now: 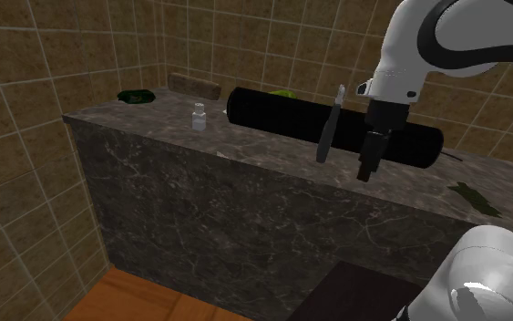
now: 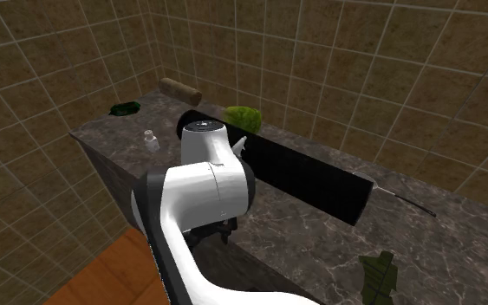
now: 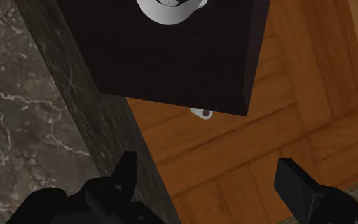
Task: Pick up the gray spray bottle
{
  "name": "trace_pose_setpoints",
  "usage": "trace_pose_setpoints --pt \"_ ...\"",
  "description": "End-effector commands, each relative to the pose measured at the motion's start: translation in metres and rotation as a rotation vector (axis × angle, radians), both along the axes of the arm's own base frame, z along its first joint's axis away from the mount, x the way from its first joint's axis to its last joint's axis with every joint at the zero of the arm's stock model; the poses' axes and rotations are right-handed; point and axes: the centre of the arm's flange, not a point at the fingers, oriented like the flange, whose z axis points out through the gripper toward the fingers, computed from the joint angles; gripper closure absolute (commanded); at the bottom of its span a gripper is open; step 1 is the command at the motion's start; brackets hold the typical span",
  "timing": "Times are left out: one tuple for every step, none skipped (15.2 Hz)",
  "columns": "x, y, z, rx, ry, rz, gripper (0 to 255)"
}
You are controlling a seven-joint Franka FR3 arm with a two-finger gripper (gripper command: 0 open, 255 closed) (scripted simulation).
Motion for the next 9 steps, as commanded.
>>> trace_pose_setpoints --pt "0.000 0.000 0.000 0.000 0.000 0.000 0" --pt "0.014 -0.004 0.004 0.002 0.021 -0.050 0" --pt "0.028 -0.009 0.008 0.004 0.042 -0.099 0" --pt "0.042 -0.014 0.011 0.006 0.063 -0.149 0" --pt "0.056 -0.020 0.015 0.008 0.084 -0.198 0" --pt "0.070 -0.027 0.017 0.010 0.105 -0.248 0" --pt "0.083 -0.034 0.020 0.012 0.127 -0.297 0" --pt "0.096 -0.042 0.022 0.014 0.148 -0.347 0" --pt "0.108 -0.051 0.024 0.016 0.169 -0.396 0"
